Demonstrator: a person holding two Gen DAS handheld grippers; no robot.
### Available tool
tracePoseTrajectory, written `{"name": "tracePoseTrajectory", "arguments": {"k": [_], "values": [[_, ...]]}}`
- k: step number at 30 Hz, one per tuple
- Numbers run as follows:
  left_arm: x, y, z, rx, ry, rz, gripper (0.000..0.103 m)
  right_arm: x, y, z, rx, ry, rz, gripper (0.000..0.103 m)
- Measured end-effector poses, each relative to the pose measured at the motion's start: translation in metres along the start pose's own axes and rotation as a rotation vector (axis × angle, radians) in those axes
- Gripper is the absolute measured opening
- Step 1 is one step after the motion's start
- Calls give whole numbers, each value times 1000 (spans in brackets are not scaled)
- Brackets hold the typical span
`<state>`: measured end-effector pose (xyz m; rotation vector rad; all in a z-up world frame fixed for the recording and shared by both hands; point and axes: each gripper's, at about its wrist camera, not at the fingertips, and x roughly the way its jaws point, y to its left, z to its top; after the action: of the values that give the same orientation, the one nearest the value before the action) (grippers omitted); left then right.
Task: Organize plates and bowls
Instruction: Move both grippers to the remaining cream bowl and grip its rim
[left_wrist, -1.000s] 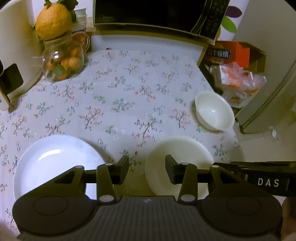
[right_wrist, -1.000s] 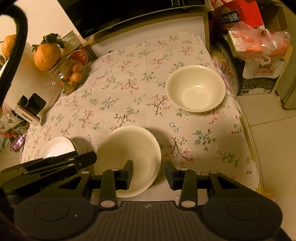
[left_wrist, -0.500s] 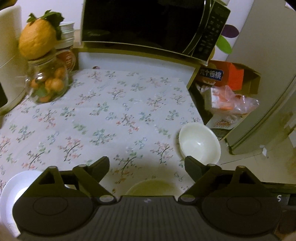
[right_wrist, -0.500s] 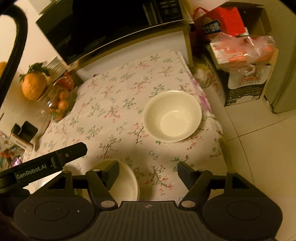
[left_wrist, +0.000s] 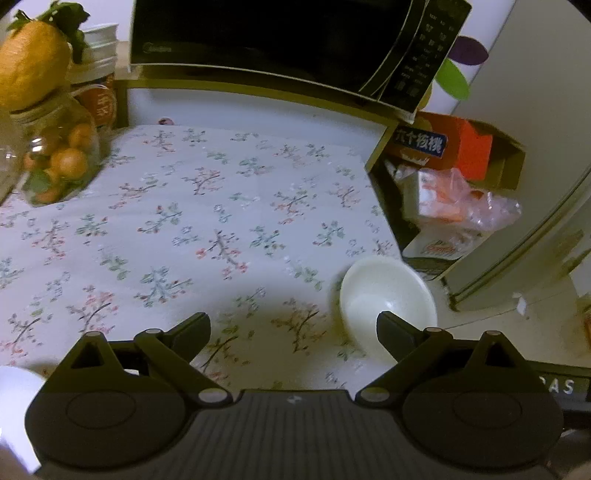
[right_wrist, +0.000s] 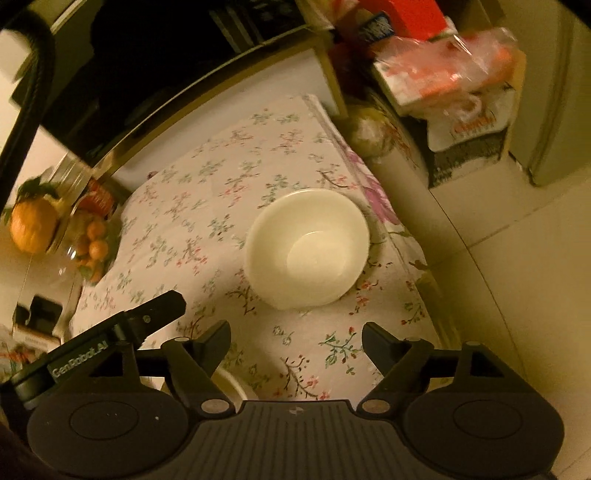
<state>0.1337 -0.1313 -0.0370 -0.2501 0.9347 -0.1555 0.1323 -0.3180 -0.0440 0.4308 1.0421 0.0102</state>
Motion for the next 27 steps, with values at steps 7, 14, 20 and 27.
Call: {"name": "tracePoseTrajectory", "arguments": {"k": [7,14,20,27], "values": [[12,3,9,-33,-11,-49,97,9,-12,14,99,-12,-30,78],[31,-10,2,33,-2,-65,85,21,-14,18,120,-25,-75,70],[55,-13,1,48,33,-69,67,36,-21,18,157,-31,-108,56],[67,-13,0,21,64,-108,42,48,-19,17,149,-42,-124,40]]}}
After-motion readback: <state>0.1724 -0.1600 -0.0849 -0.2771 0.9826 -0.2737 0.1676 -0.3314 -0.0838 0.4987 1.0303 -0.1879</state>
